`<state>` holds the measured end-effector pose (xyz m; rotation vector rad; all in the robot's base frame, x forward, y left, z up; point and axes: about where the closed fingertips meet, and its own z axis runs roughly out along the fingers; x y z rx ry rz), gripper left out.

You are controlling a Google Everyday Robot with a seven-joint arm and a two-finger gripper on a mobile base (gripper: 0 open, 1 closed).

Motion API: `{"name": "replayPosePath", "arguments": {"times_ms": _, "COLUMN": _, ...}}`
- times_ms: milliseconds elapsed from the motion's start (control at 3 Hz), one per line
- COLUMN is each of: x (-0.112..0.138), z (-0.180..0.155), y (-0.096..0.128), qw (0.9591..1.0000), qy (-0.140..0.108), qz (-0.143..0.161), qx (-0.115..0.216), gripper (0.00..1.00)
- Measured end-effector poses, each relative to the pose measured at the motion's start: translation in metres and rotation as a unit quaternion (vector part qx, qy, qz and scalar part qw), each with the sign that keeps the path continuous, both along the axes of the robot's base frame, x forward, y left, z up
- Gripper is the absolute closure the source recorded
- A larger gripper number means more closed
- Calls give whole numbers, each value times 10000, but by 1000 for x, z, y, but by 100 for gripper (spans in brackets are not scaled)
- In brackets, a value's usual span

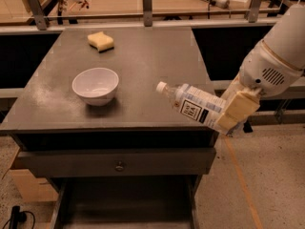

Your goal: Place blue plastic bottle into middle drawer

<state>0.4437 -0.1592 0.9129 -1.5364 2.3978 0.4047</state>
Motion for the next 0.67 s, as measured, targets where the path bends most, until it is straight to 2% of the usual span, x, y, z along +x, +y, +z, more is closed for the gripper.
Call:
{"name": "replayPosePath", "arguments": {"times_ms": 333, "x": -43, "z": -2, "y": 28, "qw": 9973, "qy": 100, "qz": 613, "qx": 393, "gripper": 100}}
{"name": "replayPosePath", "arguments": {"times_ms": 667, "x": -82, "z": -17, "y": 52, "qw": 9944, "qy": 139, "qz": 902, "qx": 531, "gripper": 100}}
